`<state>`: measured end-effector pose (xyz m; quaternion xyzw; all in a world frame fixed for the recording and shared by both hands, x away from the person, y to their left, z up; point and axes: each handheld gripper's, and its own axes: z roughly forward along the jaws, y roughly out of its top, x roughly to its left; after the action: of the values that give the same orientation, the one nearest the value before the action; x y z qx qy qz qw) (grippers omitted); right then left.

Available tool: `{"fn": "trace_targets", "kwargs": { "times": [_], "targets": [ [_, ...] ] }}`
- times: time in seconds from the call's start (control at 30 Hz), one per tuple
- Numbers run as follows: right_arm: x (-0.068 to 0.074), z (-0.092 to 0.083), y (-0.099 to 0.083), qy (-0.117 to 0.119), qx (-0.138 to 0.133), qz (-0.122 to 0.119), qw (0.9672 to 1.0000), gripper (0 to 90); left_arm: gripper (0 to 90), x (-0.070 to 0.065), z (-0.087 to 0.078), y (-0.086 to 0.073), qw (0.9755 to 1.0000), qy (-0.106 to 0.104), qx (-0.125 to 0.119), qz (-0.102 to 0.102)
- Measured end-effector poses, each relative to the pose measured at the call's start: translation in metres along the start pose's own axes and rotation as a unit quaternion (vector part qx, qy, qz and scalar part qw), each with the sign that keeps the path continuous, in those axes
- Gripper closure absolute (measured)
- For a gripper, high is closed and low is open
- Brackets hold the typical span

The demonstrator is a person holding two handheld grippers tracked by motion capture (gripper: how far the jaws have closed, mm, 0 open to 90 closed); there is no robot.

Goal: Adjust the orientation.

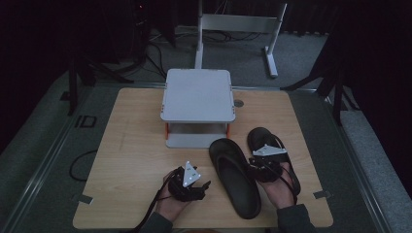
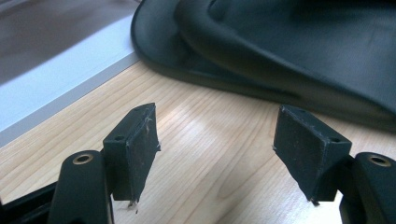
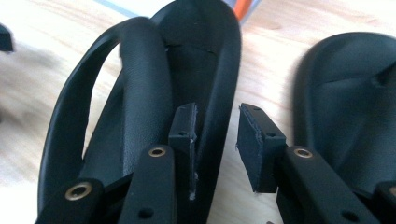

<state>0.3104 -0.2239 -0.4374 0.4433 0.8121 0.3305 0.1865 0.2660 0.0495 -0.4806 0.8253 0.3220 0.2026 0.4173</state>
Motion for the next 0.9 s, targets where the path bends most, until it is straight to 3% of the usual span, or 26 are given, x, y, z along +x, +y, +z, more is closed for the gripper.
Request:
{"fn": "trace_targets", "kwargs": {
  "times": [0.1, 0.3, 0.7, 0.83, 0.87, 0.9],
  "targets": [
    [0.004, 0.005, -0.003, 0.014, 0.014, -0.001, 0.9998, 66.6, 30.5, -0.003, -0.001, 0.003, 0.9999, -0.014, -0.007, -0.002],
    [0.01, 0.009, -0.007, 0.025, 0.015, -0.001, 0.9996, 61.8, 30.5, -0.008, 0.004, 0.009, 0.9995, -0.028, -0.01, 0.001],
    [0.013, 0.013, -0.018, 0.028, 0.03, 0.007, 0.9991, 62.8, 30.3, -0.011, 0.004, 0.011, 0.9994, -0.031, -0.014, -0.004],
    [0.011, 0.016, -0.022, 0.029, 0.042, 0.009, 0.9987, 53.5, 30.2, -0.011, 0.003, 0.01, 0.9993, -0.034, -0.015, -0.006],
    [0.009, 0.015, -0.022, 0.027, 0.037, 0.017, 0.9988, 47.1, 30.2, -0.011, 0.003, 0.01, 0.9993, -0.033, -0.016, -0.006],
    [0.005, 0.01, -0.021, -0.003, 0.018, 0.02, 0.9996, 44.9, 30.3, -0.011, 0.003, 0.01, 0.9993, -0.034, -0.014, -0.006]
  ]
}}
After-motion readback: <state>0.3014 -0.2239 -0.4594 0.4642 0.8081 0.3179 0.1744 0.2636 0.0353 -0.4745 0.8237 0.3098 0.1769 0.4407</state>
